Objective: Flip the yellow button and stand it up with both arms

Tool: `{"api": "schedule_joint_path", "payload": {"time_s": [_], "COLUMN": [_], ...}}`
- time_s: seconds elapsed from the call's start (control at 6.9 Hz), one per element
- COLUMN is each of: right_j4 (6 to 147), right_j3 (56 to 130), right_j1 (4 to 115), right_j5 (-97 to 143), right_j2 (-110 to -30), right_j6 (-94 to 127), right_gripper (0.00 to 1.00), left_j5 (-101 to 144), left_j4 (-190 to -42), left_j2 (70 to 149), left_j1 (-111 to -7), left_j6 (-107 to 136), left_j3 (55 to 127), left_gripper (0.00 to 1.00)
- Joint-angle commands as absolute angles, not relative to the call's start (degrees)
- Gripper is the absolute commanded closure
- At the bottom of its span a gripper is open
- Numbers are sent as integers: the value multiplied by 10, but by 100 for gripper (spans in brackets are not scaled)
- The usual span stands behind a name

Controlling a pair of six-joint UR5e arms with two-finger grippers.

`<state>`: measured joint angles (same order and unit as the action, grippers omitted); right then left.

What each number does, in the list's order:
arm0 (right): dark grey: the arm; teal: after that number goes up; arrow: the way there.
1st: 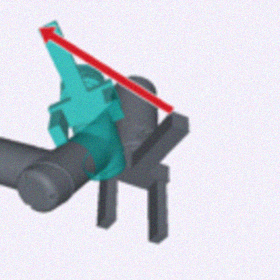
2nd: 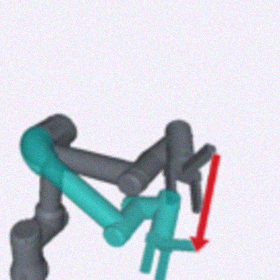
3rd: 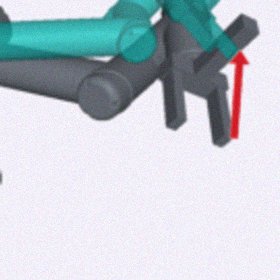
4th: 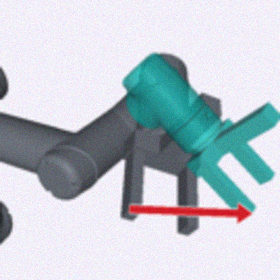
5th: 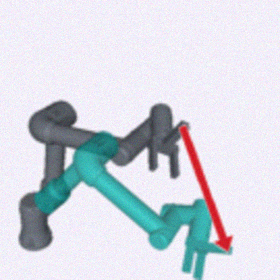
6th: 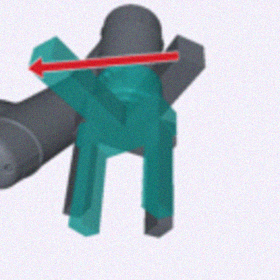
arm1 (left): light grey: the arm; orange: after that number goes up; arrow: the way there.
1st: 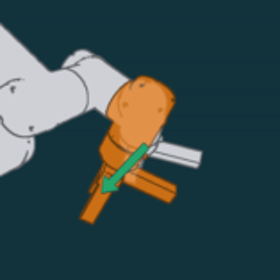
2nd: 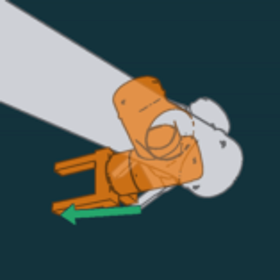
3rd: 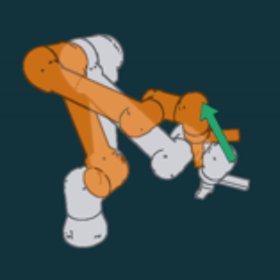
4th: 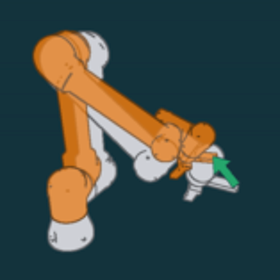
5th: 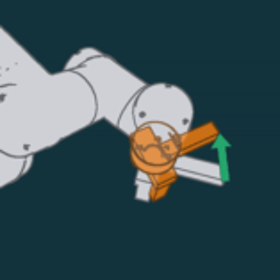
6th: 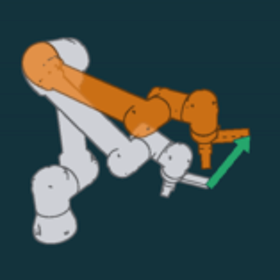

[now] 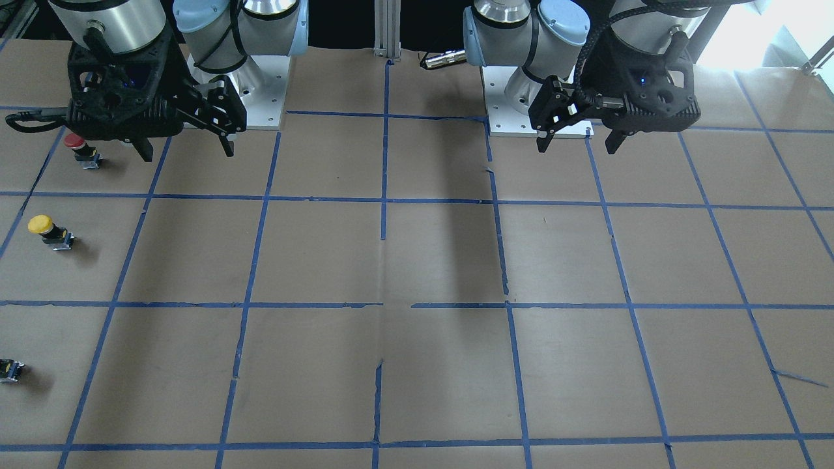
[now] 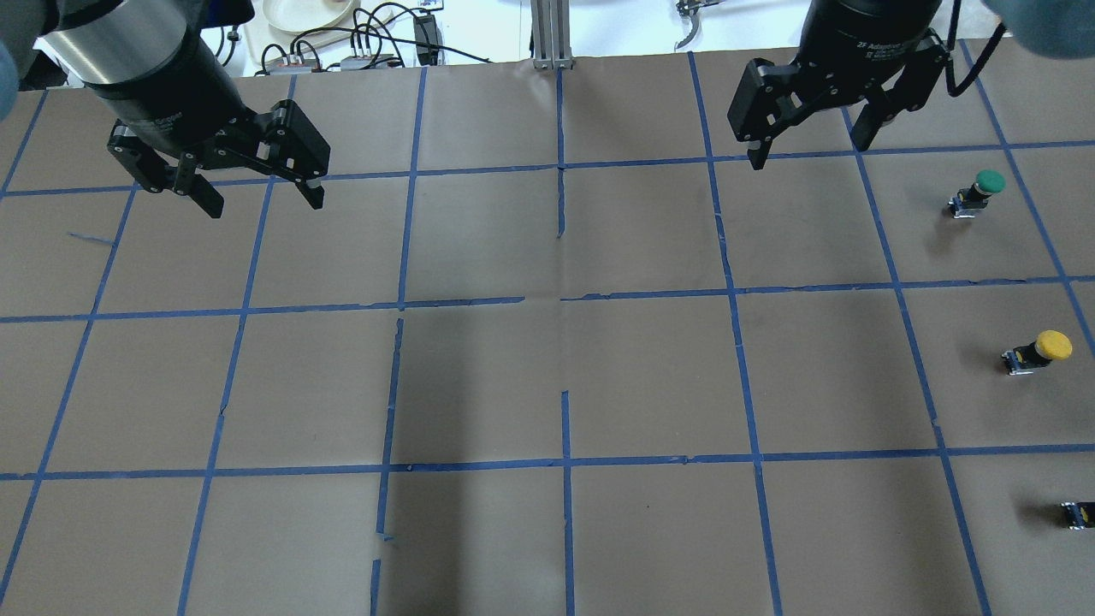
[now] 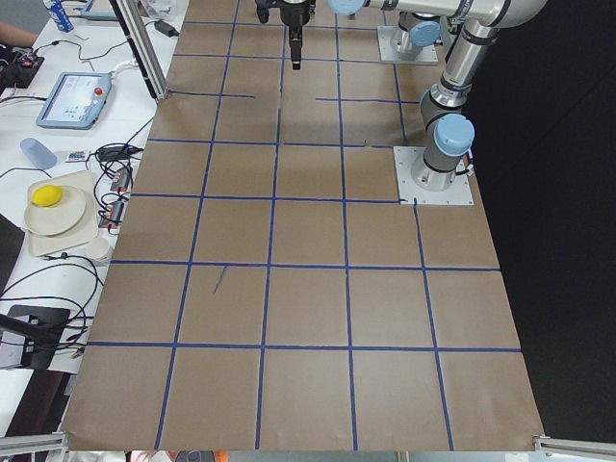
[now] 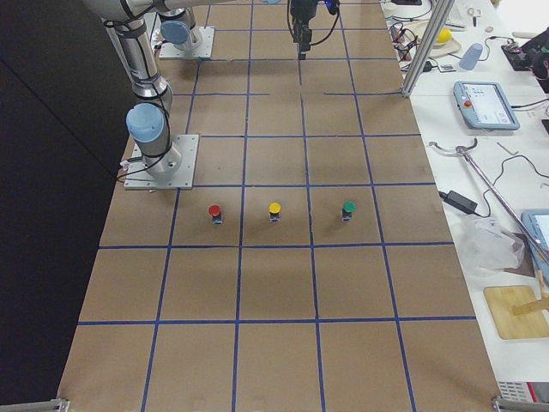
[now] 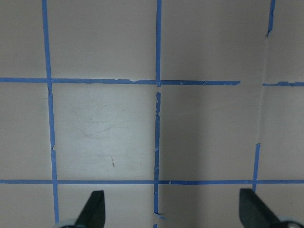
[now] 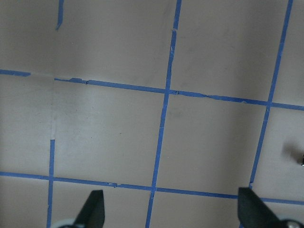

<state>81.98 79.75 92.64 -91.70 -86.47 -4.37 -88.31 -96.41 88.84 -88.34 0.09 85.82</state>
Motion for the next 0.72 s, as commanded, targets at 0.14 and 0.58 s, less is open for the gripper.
{"api": "schedule_joint_path", "payload": {"time_s": [0.14,0.58], "right_j4": [823,823], "right_j3": [808,816], "right_j1": [926,926], "right_j5": [-911,-909], "right_j2": [-870,-876], "right_j6": [-37,-38], "right_gripper": [0,0], "left_j5": [-882,-882], "left_j4": [-964,-964], "left_j2": [888,888], "left_j1": [-884,-884], "left_j6": [1,1], "left_j3": [858,858], "left_gripper": [0,0]}}
